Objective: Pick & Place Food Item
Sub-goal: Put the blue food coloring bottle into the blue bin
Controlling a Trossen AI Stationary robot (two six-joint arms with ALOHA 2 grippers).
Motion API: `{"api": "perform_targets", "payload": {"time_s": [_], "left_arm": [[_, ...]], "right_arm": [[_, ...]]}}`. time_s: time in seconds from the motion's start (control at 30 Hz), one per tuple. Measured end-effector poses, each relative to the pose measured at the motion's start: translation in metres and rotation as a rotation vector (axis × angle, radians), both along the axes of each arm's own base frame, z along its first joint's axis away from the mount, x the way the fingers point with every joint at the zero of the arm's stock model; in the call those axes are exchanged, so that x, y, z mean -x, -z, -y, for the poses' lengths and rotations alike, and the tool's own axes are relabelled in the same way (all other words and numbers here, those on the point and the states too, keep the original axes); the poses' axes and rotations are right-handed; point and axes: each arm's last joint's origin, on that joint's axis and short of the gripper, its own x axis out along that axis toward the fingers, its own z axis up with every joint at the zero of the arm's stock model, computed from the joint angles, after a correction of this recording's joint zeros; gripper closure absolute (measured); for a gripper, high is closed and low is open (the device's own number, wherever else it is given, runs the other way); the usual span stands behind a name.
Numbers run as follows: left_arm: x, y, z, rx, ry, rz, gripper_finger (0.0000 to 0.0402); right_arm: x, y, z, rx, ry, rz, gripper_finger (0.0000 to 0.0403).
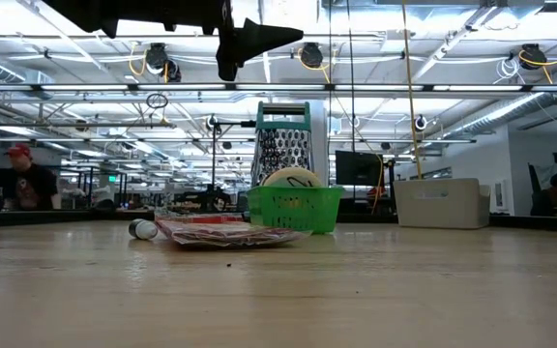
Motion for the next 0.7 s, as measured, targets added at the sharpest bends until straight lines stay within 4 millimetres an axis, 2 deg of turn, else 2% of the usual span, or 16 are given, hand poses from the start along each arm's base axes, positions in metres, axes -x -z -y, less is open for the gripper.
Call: {"api": "perform_targets", "payload": {"time_s": [0.23, 0.5, 0.7], "left_arm": [[0.000, 0.000, 0.000, 0.000, 0.000, 0.000, 0.0089], [0.000, 0.000, 0.000, 0.000, -0.001, -0.002, 0.0089], [0.000, 0.001, 0.000, -0.002, -0.001, -0.006, 0.0089]], "right_arm": [[0.000, -0.001, 0.000, 0.045, -0.022, 0.066, 0.0355], [-0.007, -0.013, 0.001, 0.103, 0.058, 0.315, 0.0355], [-0.017, -0.014, 0.006, 0.065, 0.155, 0.270, 0.0356]]}}
